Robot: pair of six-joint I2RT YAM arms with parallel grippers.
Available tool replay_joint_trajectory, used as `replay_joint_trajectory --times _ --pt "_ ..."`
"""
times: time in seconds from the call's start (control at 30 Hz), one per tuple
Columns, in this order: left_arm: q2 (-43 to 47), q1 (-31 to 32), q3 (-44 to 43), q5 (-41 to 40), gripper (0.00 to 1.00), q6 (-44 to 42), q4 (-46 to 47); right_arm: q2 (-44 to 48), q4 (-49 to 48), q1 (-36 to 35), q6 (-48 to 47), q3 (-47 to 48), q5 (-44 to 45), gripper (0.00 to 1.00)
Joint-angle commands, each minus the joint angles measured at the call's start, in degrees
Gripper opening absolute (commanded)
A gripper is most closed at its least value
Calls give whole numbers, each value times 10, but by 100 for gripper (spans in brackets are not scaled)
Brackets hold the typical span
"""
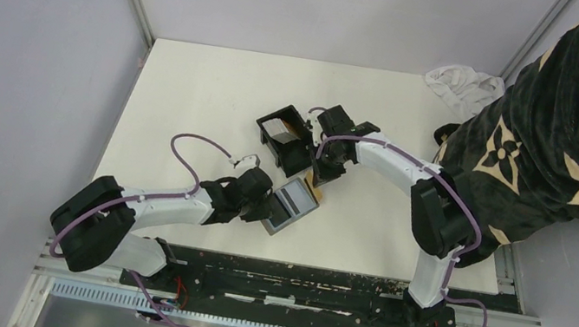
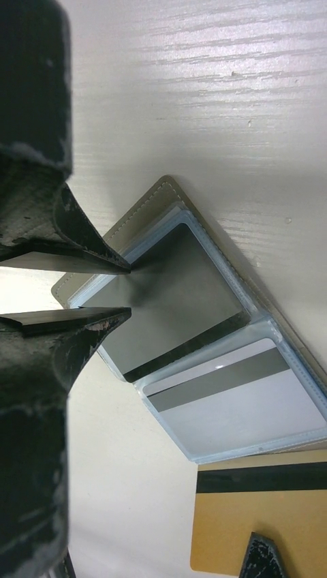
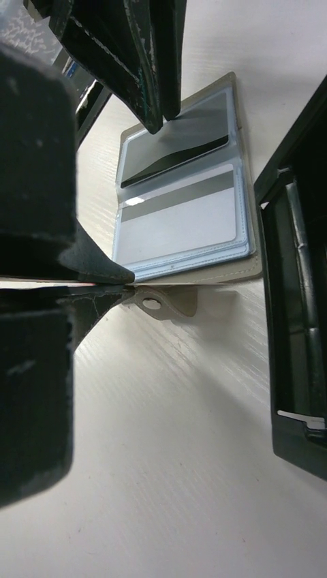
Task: Put the credit cards into the card holder
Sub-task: Turn over the card slot in the card holder.
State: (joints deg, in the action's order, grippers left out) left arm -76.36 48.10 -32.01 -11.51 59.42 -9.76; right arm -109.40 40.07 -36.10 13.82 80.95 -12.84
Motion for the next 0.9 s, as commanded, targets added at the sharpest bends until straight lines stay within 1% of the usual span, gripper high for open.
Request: replay_joint_trajectory --times 0.0,0.2,0.47,0.87 --pt "-10 2 -10 -8 31 -27 -12 50 -9 -1 9 -4 16 1" --pt "-4 2 -3 -11 31 -33 -14 64 -11 -2 17 -8 18 1" --pt "-1 2 1 -11 31 -39 -16 59 -19 -6 25 -30 -5 1" --pt "5 2 6 -12 31 -55 -13 58 -54 -14 46 -60 -15 1"
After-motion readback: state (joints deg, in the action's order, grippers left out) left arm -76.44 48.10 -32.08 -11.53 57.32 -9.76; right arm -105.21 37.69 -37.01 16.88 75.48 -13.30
